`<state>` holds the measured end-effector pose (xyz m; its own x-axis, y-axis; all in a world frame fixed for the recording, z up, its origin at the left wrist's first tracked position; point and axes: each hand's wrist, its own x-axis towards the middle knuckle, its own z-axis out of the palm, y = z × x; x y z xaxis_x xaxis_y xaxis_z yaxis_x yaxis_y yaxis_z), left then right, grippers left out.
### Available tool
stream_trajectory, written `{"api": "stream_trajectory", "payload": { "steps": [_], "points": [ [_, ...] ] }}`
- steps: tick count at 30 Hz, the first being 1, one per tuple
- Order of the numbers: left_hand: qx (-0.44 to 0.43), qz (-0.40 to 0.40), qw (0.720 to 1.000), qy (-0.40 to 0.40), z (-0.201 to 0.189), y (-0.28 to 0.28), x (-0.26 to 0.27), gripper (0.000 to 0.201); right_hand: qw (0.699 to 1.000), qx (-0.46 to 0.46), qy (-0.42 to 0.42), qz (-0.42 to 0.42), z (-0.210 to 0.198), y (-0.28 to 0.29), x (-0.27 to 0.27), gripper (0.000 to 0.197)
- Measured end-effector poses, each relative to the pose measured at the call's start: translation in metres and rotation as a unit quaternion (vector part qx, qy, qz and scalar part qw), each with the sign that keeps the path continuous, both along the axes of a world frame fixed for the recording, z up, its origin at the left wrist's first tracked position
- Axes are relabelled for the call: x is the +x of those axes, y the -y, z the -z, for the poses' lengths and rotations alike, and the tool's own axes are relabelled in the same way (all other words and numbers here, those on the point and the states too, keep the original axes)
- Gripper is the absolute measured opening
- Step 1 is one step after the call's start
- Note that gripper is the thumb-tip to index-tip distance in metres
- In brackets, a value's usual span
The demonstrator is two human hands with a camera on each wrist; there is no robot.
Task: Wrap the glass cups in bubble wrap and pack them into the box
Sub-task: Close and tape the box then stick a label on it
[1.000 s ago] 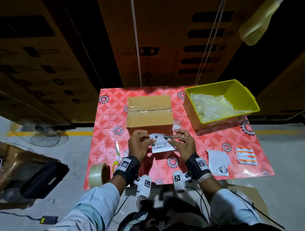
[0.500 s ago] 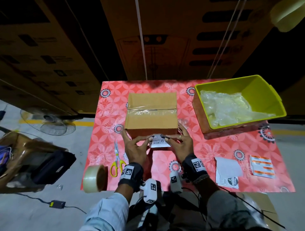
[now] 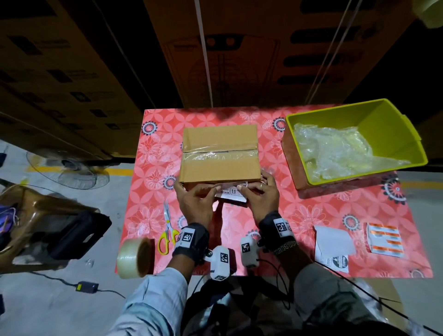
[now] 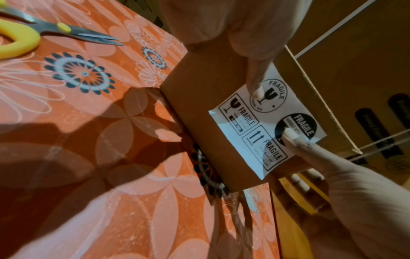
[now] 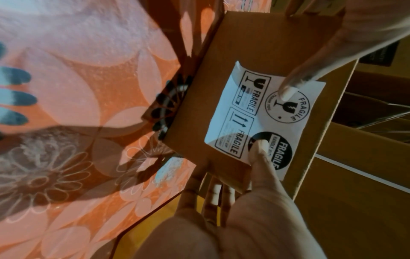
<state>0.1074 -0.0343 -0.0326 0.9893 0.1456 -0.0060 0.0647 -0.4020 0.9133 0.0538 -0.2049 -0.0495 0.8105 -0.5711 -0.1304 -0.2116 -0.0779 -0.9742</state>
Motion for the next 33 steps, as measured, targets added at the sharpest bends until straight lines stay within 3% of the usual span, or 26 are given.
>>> {"api": "stream_trajectory", "payload": {
  "steps": [5,9,14,18,22,33],
  "points": [
    [0.054,-0.025,0.998,0.027,-0.032,0.011,0.012,0.023,0.999,-0.006,-0.023,0.023,-0.020,0.011,0.018,0.018],
    [0.106,-0.033,0.994,-0.013,-0.057,0.020,0.033,0.040,0.998,-0.045,-0.027,0.020,-0.048,0.024,0.035,0.019],
    [0.154,-0.016,0.986,-0.062,-0.080,0.033,0.046,0.033,0.998,-0.056,-0.040,0.006,-0.064,0.035,0.051,0.023],
    [0.176,-0.019,0.980,-0.090,-0.090,0.037,0.048,0.031,0.996,-0.082,-0.040,-0.020,-0.070,0.043,0.061,0.032],
    [0.182,-0.014,0.979,-0.095,-0.095,0.036,0.051,0.035,0.992,-0.092,-0.067,-0.055,-0.082,0.049,0.067,0.027],
    [0.247,-0.025,0.965,-0.084,-0.104,0.040,0.076,0.041,0.993,-0.068,-0.088,-0.030,-0.085,0.051,0.091,0.030]
  ]
}}
